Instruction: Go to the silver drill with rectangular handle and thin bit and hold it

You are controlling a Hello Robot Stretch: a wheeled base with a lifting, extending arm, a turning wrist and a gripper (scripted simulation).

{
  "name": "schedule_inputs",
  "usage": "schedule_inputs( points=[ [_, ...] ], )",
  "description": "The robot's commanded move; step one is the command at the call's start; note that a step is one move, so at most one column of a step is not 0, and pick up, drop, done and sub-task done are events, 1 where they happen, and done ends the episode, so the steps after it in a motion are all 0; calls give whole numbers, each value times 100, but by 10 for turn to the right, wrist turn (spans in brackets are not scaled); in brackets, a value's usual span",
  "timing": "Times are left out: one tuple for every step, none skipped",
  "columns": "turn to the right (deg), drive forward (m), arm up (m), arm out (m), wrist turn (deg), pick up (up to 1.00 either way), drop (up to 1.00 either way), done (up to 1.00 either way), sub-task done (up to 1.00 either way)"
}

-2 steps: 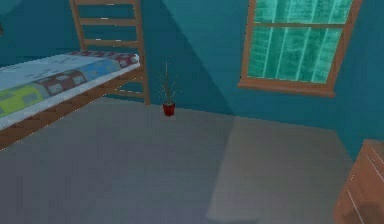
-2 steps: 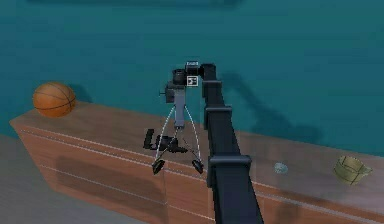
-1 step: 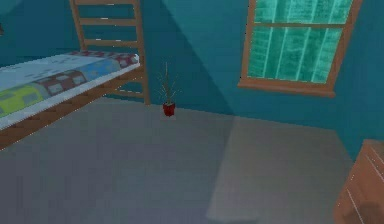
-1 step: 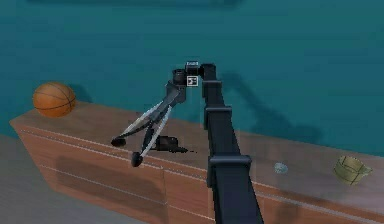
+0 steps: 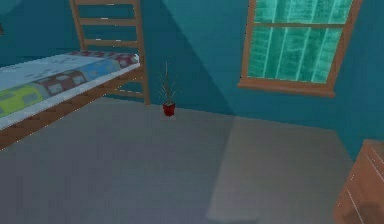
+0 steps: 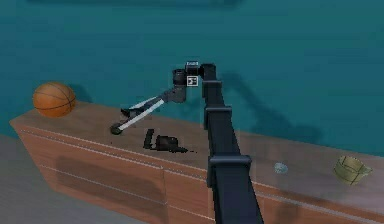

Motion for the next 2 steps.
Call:
schedule_inputs(
  points=[
    [0, 0, 0, 0, 450, 0, 0, 0, 0],
    [0, 0, 0, 0, 450, 0, 0, 0, 0]
  ],
)
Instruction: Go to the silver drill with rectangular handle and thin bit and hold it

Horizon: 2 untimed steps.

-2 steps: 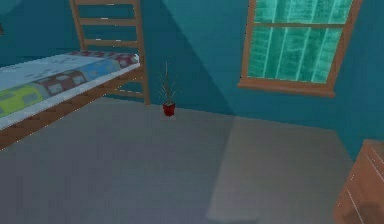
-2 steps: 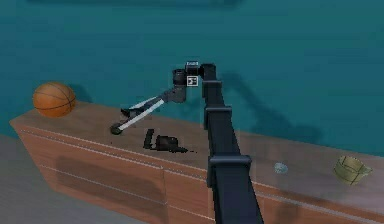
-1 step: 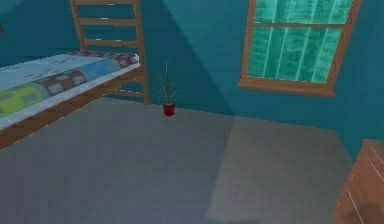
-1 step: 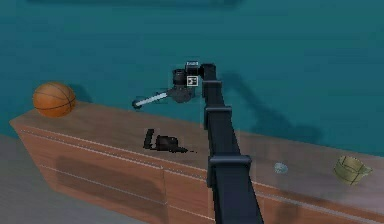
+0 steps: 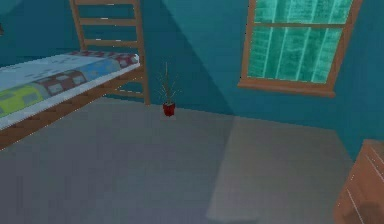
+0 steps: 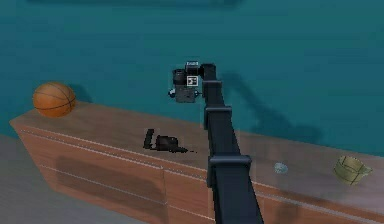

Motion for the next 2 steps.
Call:
schedule_inputs(
  points=[
    [0, 0, 0, 0, 150, 0, 0, 0, 0],
    [0, 0, -30, 0, 0, 0, 0, 0, 0]
  ],
)
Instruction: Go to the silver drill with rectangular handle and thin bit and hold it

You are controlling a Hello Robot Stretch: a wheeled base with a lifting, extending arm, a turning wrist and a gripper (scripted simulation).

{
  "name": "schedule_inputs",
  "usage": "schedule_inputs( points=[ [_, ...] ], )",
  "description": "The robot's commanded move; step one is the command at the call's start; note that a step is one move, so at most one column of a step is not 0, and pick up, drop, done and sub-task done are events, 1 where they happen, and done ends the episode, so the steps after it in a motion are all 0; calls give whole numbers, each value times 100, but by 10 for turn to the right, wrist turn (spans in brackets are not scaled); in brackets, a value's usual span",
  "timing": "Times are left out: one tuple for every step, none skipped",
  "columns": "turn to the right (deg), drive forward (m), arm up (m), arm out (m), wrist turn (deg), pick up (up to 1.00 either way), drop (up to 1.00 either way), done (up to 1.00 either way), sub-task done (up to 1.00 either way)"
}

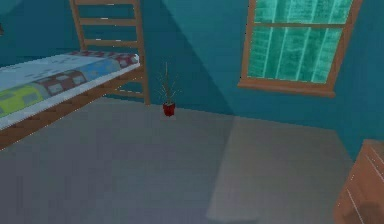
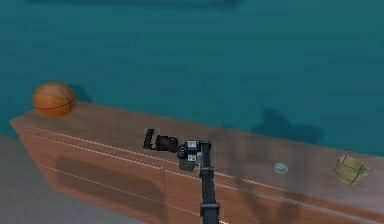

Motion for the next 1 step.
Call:
schedule_inputs(
  points=[
    [0, 0, 0, 0, 0, 100, 0, 0, 0]
  ],
)
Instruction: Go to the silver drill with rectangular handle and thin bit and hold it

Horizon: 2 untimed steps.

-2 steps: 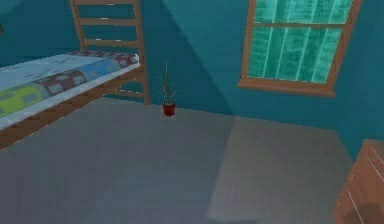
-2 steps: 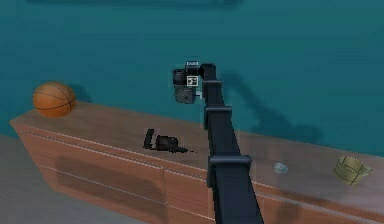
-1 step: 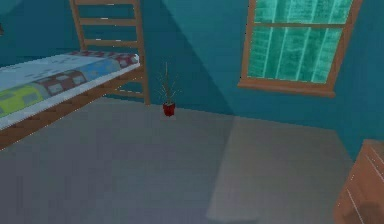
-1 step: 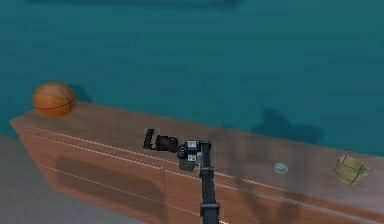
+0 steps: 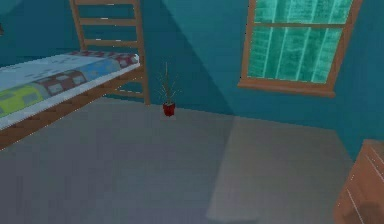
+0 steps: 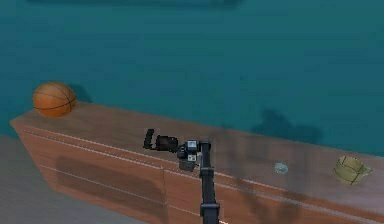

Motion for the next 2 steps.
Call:
schedule_inputs(
  points=[
    [0, 0, 10, 0, 0, 0, 0, 0, 0],
    [0, 0, 0, 0, 0, 0, 0, 100, 0]
  ],
)
